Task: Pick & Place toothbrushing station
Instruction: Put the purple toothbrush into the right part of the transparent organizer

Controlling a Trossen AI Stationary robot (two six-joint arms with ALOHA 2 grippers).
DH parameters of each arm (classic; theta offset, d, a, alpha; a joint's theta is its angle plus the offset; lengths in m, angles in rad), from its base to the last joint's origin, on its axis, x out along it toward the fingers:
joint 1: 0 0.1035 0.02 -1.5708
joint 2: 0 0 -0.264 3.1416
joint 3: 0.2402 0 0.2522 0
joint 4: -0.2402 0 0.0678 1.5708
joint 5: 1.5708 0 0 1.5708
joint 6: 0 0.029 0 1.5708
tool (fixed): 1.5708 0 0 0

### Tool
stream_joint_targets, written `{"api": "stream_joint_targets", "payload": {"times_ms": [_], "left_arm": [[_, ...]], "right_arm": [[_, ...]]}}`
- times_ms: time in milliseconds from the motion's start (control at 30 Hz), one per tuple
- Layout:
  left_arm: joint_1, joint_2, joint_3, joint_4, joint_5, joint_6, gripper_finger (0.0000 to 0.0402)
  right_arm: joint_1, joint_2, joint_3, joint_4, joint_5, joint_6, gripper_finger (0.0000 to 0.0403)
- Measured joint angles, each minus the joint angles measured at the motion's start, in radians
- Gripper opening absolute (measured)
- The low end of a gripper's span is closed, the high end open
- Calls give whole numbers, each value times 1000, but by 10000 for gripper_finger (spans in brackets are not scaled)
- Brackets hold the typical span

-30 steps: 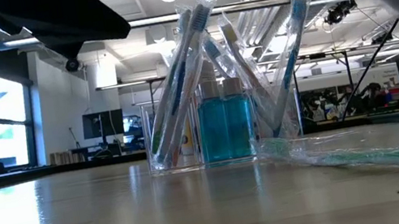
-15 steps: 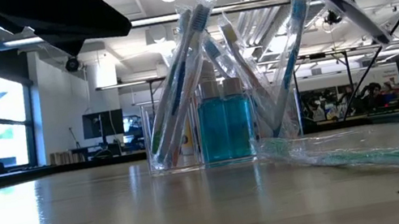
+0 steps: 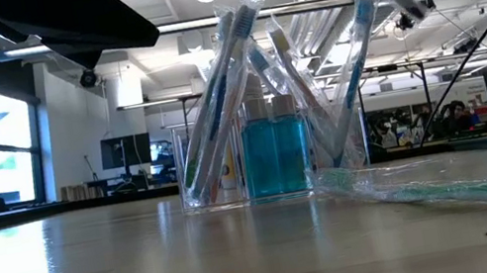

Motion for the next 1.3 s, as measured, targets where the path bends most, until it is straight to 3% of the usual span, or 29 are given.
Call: {"api": "stream_joint_targets", "payload": {"times_ms": [167,267,367,433,567,700,800,933,1200,1300], "left_arm": [[0,0,0,0,30,-1,8],[0,0,0,0,43,-1,8],[0,0,0,0,43,-1,8],[0,0,0,0,43,-1,8],[0,0,0,0,43,-1,8],[0,0,0,9,43,-1,8],[0,0,0,11,43,-1,8],[0,0,0,13,43,-1,8],[0,0,0,15,42,22,8],[0,0,0,15,42,22,8]], "right_arm": [[-37,0,0,21,-69,-8,5],[-3,0,0,62,-143,-21,5],[61,0,0,54,-140,-41,5],[109,0,0,13,-65,-41,5],[186,0,0,-174,205,75,5],[209,0,-6,-372,262,311,5],[208,-1,-30,-399,215,367,5],[179,-1,-70,-297,157,332,5],[42,-1,-210,100,-114,164,5],[20,-1,-256,219,-156,107,5]]}}
